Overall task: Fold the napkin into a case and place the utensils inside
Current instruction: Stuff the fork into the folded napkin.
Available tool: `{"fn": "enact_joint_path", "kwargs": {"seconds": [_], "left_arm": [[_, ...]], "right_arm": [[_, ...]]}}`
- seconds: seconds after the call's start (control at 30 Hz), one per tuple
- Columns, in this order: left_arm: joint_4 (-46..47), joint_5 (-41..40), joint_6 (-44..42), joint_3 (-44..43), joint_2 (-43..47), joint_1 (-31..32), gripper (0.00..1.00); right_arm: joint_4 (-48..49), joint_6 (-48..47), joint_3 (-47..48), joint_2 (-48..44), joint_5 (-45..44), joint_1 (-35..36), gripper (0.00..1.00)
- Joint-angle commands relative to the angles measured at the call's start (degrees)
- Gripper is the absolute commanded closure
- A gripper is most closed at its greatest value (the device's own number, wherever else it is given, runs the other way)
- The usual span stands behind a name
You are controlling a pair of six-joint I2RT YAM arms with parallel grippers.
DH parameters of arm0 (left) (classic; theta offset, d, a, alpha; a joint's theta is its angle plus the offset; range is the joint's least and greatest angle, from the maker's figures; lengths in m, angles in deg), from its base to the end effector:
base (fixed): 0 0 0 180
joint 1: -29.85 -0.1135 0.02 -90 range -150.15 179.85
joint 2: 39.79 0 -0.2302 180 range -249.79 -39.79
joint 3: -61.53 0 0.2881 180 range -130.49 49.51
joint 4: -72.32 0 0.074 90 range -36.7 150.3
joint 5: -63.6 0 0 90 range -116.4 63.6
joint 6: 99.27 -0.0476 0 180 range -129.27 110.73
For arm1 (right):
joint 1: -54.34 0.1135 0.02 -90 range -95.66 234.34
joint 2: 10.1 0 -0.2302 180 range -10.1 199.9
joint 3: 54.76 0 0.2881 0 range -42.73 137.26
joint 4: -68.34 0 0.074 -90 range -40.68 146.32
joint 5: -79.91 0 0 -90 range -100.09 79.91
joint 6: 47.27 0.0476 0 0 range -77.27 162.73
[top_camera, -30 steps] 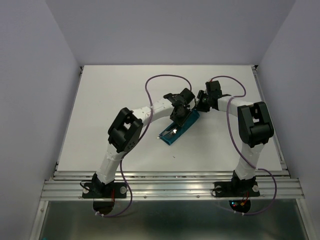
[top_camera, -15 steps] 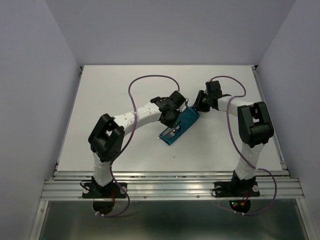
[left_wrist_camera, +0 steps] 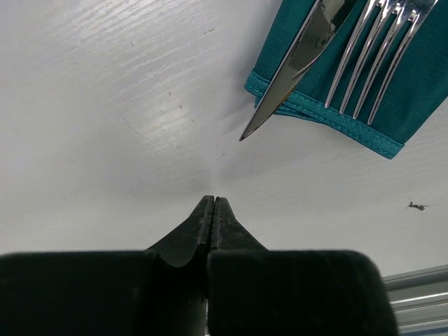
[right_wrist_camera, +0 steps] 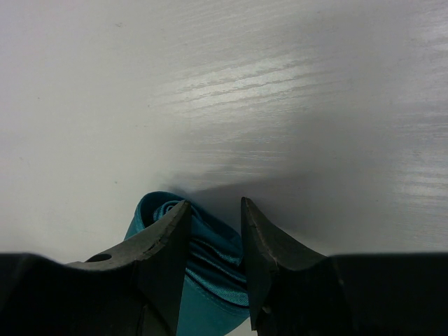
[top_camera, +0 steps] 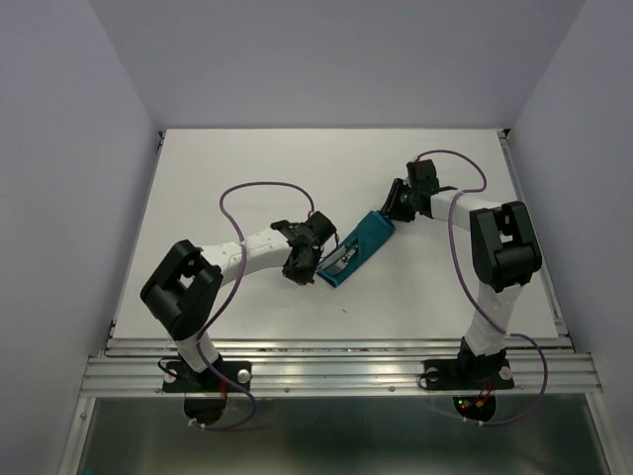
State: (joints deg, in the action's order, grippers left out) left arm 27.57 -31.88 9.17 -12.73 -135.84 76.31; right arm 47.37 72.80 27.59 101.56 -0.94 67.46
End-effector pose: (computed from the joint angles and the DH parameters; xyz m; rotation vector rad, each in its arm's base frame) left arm 0.2514 -0.2579 0.1241 0.6367 2.6641 -0.1945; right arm 0.4205 0.1058 0.0933 0.2975 2.4879 0.5193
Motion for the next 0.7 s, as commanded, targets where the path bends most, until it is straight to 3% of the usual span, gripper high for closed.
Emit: {"fn": "enact_joint_path", "kwargs": {"seconds": [0.0, 0.23, 0.67], "left_arm": [[3.9, 0.82, 0.29, 1.06, 0.17, -0.31, 0.97], [5.74, -0.33, -1.12, -2.62, -5.98, -1.02, 1.0], [6.71, -0.33, -2.7, -4.38, -8.54, -1.46, 1.0]], "right_arm": [[-2.74, -0.09, -0.89, -1.44, -0.01, -0.12, 0.59], [-2.74, -0.18, -0.98, -1.35, 0.08, -0.12, 0.59], [-2.91, -0.36, -1.15, -1.44, -0.09, -0.12, 0.59]]}}
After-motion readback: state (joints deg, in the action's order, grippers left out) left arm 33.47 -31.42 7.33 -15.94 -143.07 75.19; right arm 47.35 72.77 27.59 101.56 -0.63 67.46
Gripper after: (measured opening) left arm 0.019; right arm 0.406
